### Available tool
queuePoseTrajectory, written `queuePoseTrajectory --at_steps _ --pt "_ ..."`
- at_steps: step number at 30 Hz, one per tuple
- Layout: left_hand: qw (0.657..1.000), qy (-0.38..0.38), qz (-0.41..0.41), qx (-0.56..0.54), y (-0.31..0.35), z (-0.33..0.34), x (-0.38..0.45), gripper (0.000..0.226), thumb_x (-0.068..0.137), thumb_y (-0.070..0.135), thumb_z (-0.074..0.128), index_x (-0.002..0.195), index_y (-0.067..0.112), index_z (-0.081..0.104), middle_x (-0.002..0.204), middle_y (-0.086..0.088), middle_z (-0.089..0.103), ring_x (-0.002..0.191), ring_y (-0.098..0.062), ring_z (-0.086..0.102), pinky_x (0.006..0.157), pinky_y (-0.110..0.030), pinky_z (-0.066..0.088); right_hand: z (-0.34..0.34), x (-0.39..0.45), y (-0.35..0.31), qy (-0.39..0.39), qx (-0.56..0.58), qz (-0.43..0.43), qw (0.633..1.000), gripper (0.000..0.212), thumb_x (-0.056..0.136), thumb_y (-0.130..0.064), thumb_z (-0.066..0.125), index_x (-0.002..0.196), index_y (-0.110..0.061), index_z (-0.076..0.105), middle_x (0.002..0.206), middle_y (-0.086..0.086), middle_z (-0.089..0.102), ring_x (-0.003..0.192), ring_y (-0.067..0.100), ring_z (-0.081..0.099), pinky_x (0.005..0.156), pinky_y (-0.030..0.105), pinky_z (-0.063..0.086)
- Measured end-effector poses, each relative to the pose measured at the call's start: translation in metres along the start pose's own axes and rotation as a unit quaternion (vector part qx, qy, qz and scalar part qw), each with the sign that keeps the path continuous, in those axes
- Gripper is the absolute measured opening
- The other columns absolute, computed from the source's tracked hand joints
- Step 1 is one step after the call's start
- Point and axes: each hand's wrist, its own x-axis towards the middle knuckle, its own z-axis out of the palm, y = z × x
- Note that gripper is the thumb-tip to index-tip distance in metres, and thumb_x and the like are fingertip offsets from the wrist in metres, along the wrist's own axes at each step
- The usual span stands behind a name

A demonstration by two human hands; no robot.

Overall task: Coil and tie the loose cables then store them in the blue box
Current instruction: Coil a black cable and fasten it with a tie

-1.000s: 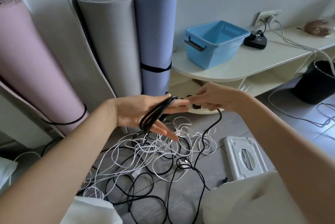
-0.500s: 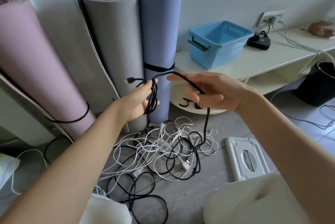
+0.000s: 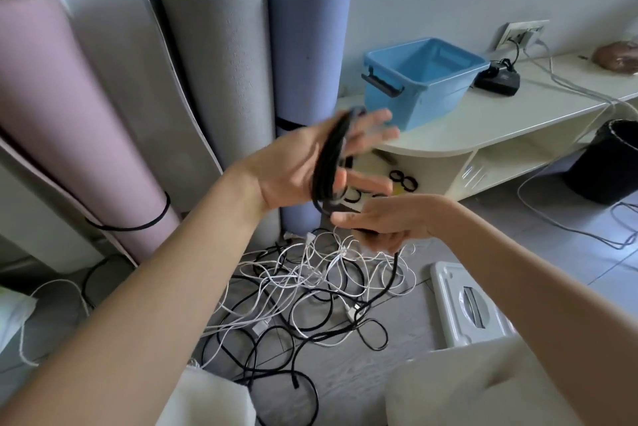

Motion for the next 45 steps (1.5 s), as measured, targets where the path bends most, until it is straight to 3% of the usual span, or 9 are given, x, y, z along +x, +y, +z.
queuePoseTrajectory --at_steps 4,10,14,18,21,23,29,34,45 --pt "0.96 -0.113 -0.16 0.2 -0.018 -0.009 -0.012 0.048 0.09 0.051 0.022 0.129 0.038 0.046 0.132 0.021 0.052 0.083 -0.027 0.071 0.043 -0.01 0.047 -0.01 -0.006 0.01 0.125 -0.04 0.007 0.991 0.034 0.097 -0.019 0.044 0.064 -0.01 0.04 0.054 0.001 0.029 0.05 0.014 0.024 0.05 0.022 0.027" --pt "0.918 -0.016 -0.308 0.25 -0.042 -0.043 -0.027 0.045 0.089 0.054 0.033 0.13 0.041 0.047 0.139 0.024 0.043 0.098 -0.035 0.067 0.099 -0.03 0.044 -0.024 -0.012 0.007 0.194 0.173 -0.037 0.965 0.047 0.094 -0.041 0.048 0.055 -0.016 0.039 0.042 -0.006 0.026 0.033 0.007 0.016 0.038 0.018 0.012" --pt "0.906 0.144 -0.293 0.268 -0.045 -0.061 -0.028 0.049 0.096 0.053 0.03 0.138 0.029 0.038 0.134 0.008 0.042 0.078 -0.024 0.072 0.073 -0.019 0.051 -0.024 -0.013 -0.004 0.12 0.277 -0.123 0.945 0.036 0.1 -0.024 0.035 0.069 -0.008 0.045 0.04 -0.01 0.022 0.031 0.003 0.015 0.034 0.015 0.01" --pt "0.908 0.346 -0.132 0.195 -0.048 -0.074 -0.018 0.045 0.101 0.042 0.028 0.127 0.007 0.039 0.098 -0.008 0.051 0.056 -0.02 0.06 0.071 -0.034 0.055 -0.024 -0.024 -0.018 0.042 0.337 -0.202 0.919 0.03 0.096 -0.015 0.031 0.095 0.0 0.057 0.044 -0.008 0.024 0.031 0.001 0.017 0.031 0.014 0.013" --pt "0.922 0.385 0.0 0.039 -0.036 -0.071 -0.011 0.048 0.102 0.036 0.029 0.142 0.009 0.032 0.147 -0.004 0.037 0.106 -0.038 0.056 0.088 -0.053 0.042 -0.017 -0.032 -0.021 -0.048 0.318 -0.242 0.915 0.036 0.089 -0.015 0.039 0.118 0.0 0.054 0.051 -0.002 0.039 0.032 0.001 0.025 0.033 0.013 0.019" --pt "0.928 0.362 0.062 -0.068 -0.024 -0.056 -0.008 0.042 0.103 0.035 0.026 0.134 0.013 0.041 0.151 0.001 0.033 0.126 -0.042 0.044 0.086 -0.051 0.041 -0.01 -0.03 -0.02 -0.097 0.278 -0.241 0.925 0.038 0.09 -0.015 0.041 0.126 -0.009 0.052 0.059 0.006 0.052 0.035 0.008 0.036 0.036 0.015 0.03" --pt "0.947 0.155 0.2 -0.198 0.008 -0.012 -0.008 0.03 0.1 0.03 0.035 0.118 0.013 0.051 0.134 -0.005 0.047 0.078 -0.041 0.069 0.06 -0.03 0.059 0.019 -0.011 -0.021 -0.156 0.058 -0.088 0.982 0.047 0.097 -0.046 0.026 0.099 -0.016 0.063 0.063 0.007 0.054 0.051 0.016 0.051 0.053 0.02 0.046" --pt "0.987 0.039 0.144 -0.057 0.013 -0.001 -0.017 0.045 0.083 0.035 0.041 0.124 0.018 0.052 0.124 -0.002 0.059 0.08 -0.028 0.072 0.05 -0.015 0.053 0.018 0.001 -0.006 -0.036 -0.041 -0.036 0.998 0.06 0.092 -0.057 0.035 0.052 -0.013 0.039 0.047 0.002 0.028 0.043 0.014 0.027 0.052 0.022 0.028" --pt "0.955 -0.042 -0.164 0.243 -0.014 -0.007 -0.026 0.045 0.093 0.046 0.023 0.127 0.031 0.048 0.105 0.006 0.071 0.048 -0.009 0.06 0.041 -0.009 0.041 -0.015 0.011 -0.002 0.43 -0.009 -0.08 0.899 0.029 0.068 -0.012 0.069 0.046 -0.016 0.05 0.042 -0.007 0.042 0.048 0.01 0.035 0.05 0.025 0.029"
